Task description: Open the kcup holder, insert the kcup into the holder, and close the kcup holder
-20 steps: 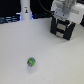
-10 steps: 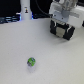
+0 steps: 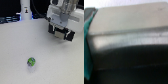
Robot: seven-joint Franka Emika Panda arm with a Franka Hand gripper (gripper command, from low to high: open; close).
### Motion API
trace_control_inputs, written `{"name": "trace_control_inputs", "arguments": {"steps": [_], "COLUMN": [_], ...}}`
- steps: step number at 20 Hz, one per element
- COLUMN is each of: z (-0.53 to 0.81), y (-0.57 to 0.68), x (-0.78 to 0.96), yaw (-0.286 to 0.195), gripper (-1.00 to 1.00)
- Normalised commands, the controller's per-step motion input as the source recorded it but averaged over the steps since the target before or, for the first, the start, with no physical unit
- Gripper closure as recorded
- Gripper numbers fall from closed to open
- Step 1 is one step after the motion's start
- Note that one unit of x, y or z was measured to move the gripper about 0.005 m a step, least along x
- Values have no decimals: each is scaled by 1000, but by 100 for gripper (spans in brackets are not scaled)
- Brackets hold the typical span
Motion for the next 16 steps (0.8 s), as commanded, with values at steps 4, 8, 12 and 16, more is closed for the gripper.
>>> {"name": "trace_control_inputs", "arguments": {"steps": [4, 8, 12, 16], "z": [154, 139, 126, 102], "y": [-369, -441, -471, -436], "x": [906, 872, 867, 794], "yaw": [-82, -77, -74, -57], "gripper": [100, 100, 100, 100]}}
